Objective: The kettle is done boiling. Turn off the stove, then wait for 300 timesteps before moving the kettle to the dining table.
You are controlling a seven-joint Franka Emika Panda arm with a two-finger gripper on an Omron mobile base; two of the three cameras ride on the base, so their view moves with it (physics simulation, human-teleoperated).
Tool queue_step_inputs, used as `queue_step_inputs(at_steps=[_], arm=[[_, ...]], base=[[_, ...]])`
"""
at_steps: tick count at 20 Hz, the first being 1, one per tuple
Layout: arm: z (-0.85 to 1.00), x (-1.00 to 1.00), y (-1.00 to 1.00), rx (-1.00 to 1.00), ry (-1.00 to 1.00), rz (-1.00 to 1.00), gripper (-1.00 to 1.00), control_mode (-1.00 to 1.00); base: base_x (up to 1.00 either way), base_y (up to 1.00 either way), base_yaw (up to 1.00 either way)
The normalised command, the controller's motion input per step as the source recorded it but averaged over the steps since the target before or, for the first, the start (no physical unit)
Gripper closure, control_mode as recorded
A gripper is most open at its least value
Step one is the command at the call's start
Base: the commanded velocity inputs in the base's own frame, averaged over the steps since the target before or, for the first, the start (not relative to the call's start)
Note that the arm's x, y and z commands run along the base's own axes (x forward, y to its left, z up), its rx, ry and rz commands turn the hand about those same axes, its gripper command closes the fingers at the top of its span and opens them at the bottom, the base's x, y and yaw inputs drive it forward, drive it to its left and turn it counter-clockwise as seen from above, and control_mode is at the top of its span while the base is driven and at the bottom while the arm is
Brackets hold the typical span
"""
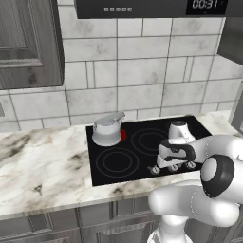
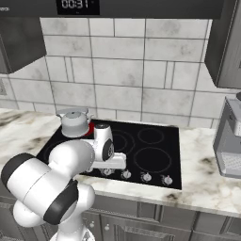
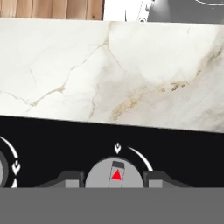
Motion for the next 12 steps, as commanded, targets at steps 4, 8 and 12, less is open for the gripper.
queue_step_inputs(at_steps=[4, 8, 12], arm=[[-0.04, -0.06, 0.00, 0.00, 0.00, -0.14, 1.00, -1.00], [-0.08, -0.07, 0.00, 0.00, 0.00, -0.17, 1.00, -1.00], [-0.13, -0.08, 0.00, 0.00, 0.00, -0.19, 1.00, -1.00]], base=[[0.00, 0.00, 0.00], [0.00, 0.00, 0.00], [0.00, 0.00, 0.00]])
